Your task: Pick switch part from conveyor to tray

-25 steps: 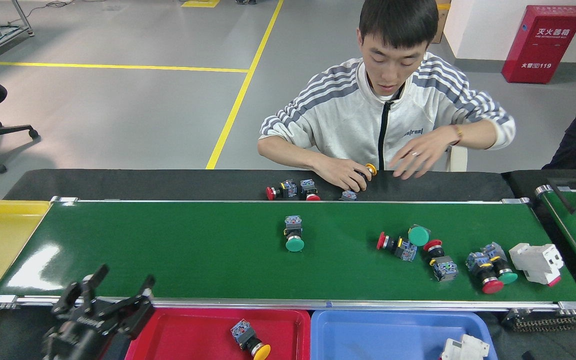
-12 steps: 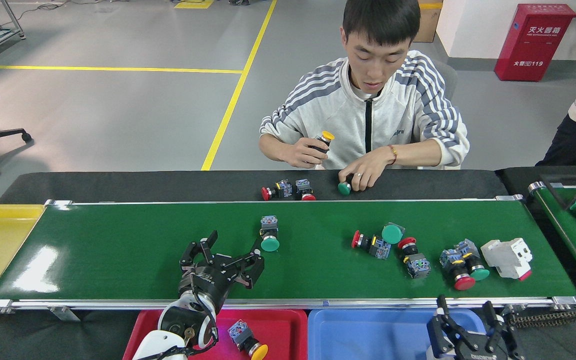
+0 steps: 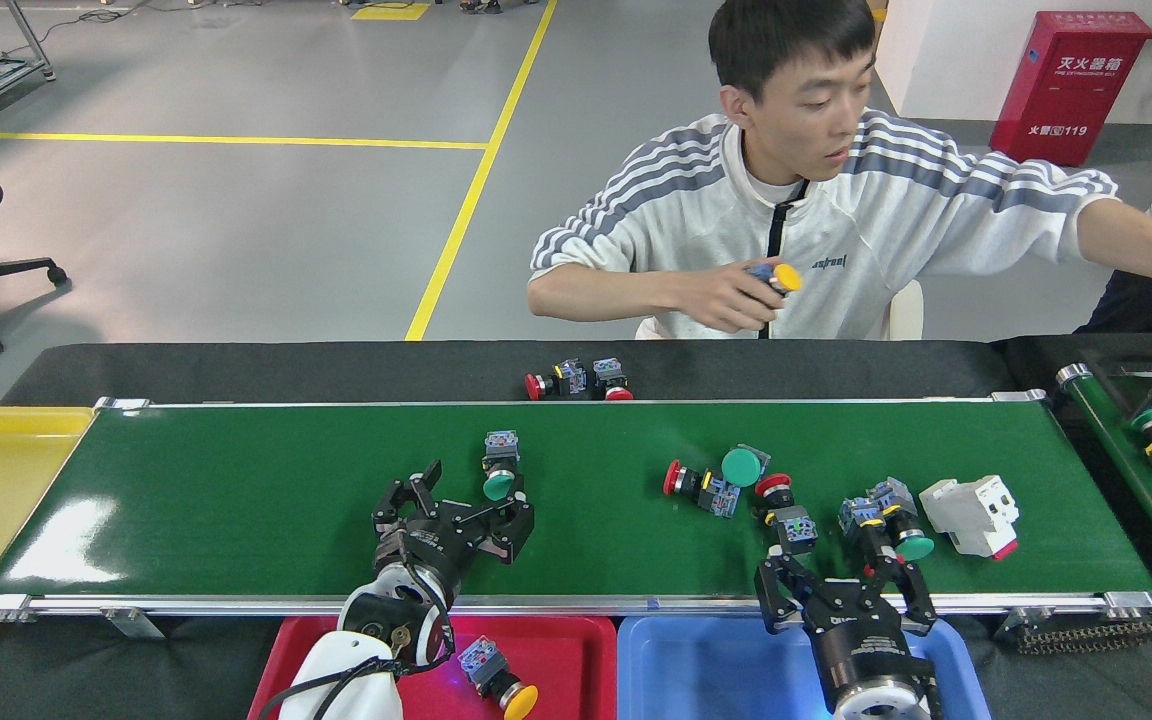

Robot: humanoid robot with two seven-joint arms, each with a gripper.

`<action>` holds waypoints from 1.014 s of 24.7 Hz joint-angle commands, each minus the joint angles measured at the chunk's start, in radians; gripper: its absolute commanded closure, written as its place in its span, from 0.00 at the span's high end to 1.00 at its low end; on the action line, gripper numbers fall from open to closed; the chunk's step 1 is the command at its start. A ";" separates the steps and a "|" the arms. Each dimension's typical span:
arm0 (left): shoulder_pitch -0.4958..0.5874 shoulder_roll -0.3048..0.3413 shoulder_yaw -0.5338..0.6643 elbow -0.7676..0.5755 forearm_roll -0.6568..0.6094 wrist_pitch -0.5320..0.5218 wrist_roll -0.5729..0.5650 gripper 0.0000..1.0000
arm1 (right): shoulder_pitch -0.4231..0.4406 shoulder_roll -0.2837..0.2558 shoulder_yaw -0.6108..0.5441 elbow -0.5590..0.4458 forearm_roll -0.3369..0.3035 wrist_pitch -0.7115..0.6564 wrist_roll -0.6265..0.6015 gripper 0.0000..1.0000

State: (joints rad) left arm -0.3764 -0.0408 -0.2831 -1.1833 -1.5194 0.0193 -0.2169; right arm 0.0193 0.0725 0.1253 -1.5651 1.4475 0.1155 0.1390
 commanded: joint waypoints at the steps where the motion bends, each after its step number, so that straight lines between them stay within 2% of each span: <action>1: -0.042 -0.005 0.002 0.034 -0.004 0.004 0.011 1.00 | -0.016 0.004 0.016 0.000 -0.001 0.003 0.014 0.95; 4: -0.091 -0.013 0.005 0.129 -0.004 0.037 0.017 0.94 | -0.036 0.009 0.036 0.020 -0.004 0.007 0.034 0.95; 5: -0.107 -0.014 0.005 0.159 -0.004 0.057 0.019 0.87 | -0.045 0.010 0.037 0.031 -0.004 0.012 0.037 0.95; 7: -0.128 -0.016 0.009 0.195 -0.002 0.074 0.019 0.70 | -0.075 0.016 0.037 0.066 -0.004 0.013 0.042 0.95; 10: -0.131 -0.016 0.015 0.198 0.008 0.064 0.019 0.22 | -0.114 0.029 0.037 0.114 -0.004 0.016 0.044 0.94; 11: -0.131 -0.016 0.016 0.200 0.015 0.064 0.024 0.15 | -0.127 0.035 0.040 0.131 -0.001 0.026 0.044 0.92; 12: -0.130 -0.017 0.013 0.198 0.022 0.062 0.045 0.10 | -0.136 0.039 0.043 0.146 0.004 0.035 0.044 0.85; 13: -0.125 -0.017 0.007 0.198 0.024 0.060 0.074 0.06 | -0.144 0.036 0.060 0.154 0.004 0.041 0.044 0.71; 16: -0.091 -0.017 0.001 0.171 0.021 0.036 0.113 0.03 | -0.144 0.015 0.109 0.152 0.004 0.041 0.044 0.31; 17: -0.061 -0.016 -0.001 0.117 0.019 -0.005 0.113 0.02 | -0.142 0.009 0.111 0.152 0.002 0.041 0.044 0.22; 18: -0.027 -0.010 -0.001 0.047 0.016 -0.061 0.111 0.02 | -0.142 0.007 0.111 0.149 0.001 0.039 0.044 0.18; 20: 0.093 0.010 -0.001 -0.156 0.002 -0.242 0.100 0.03 | -0.139 0.007 0.111 0.143 -0.004 0.039 0.042 0.09; 22: 0.231 0.068 0.007 -0.328 -0.030 -0.427 0.082 0.03 | -0.136 0.007 0.111 0.134 -0.004 0.033 0.039 0.04; 23: 0.309 0.098 0.015 -0.412 -0.045 -0.512 0.073 0.05 | -0.131 0.006 0.116 0.122 -0.004 0.030 0.036 0.02; 25: 0.409 0.131 0.019 -0.509 -0.045 -0.601 0.071 0.10 | -0.124 0.004 0.131 0.094 -0.004 0.018 0.034 0.02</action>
State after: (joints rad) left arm 0.0204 0.0815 -0.2705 -1.6381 -1.5619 -0.4677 -0.1422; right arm -0.0960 0.0815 0.2499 -1.4459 1.4455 0.1486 0.1867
